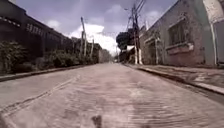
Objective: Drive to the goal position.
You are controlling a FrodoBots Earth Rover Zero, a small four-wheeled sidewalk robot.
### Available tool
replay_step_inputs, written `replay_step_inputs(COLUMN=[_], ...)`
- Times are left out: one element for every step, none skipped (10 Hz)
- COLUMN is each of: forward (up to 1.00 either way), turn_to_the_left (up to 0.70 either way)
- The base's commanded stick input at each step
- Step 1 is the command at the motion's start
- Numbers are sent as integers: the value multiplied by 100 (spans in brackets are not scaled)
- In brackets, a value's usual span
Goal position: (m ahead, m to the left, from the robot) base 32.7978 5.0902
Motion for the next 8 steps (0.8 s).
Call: replay_step_inputs(forward=[85,85,85,85,85,85,85,85], turn_to_the_left=[1,1,1,1,1,1,1,0])
